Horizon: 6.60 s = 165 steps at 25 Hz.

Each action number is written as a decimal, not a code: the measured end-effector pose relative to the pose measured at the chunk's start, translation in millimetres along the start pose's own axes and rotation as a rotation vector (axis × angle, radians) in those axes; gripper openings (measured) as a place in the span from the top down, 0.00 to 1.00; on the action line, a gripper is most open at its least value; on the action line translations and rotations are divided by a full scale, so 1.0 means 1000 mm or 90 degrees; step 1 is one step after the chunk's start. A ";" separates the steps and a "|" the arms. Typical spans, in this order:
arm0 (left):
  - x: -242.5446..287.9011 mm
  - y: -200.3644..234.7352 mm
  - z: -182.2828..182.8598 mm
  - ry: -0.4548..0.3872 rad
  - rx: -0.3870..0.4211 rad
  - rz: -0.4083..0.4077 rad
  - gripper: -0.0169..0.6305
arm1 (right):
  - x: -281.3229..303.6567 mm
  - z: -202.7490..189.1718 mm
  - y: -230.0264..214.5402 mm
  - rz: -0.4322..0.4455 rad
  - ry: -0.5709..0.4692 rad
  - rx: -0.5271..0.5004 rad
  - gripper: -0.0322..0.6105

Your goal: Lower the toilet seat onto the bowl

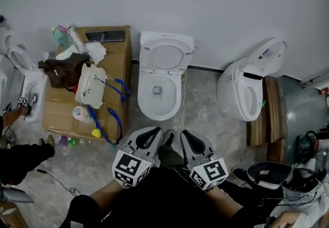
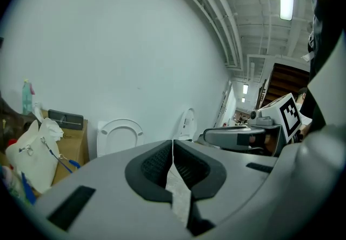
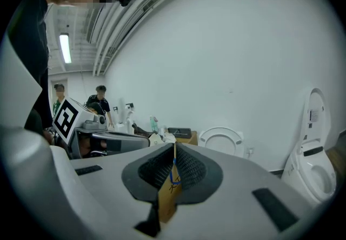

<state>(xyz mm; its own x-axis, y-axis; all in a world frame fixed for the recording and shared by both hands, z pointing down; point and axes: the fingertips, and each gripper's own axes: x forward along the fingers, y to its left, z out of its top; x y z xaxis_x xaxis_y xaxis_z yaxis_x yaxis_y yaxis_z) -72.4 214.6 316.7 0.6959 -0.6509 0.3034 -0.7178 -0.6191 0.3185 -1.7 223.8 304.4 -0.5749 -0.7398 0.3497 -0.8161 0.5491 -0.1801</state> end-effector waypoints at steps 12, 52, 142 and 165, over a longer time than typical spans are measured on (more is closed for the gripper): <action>0.040 0.035 0.040 -0.009 0.019 0.085 0.94 | 0.054 0.034 -0.043 0.079 -0.023 0.009 0.90; 0.205 0.157 0.124 -0.001 0.166 0.201 0.94 | 0.171 0.094 -0.234 0.054 -0.011 0.071 0.90; 0.371 0.369 0.001 0.330 0.326 0.178 0.84 | 0.402 -0.027 -0.339 -0.026 0.282 -0.405 0.74; 0.320 0.322 -0.048 0.353 0.320 0.112 0.82 | 0.348 -0.073 -0.304 -0.043 0.347 -0.415 0.80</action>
<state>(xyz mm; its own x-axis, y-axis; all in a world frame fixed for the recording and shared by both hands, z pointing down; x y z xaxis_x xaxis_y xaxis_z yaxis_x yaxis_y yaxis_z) -79.6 -171.9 559.3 0.3836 -0.5251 0.7597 -0.6497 -0.7381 -0.1820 50.2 -172.4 548.1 -0.2805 -0.5799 0.7648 -0.5551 0.7481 0.3636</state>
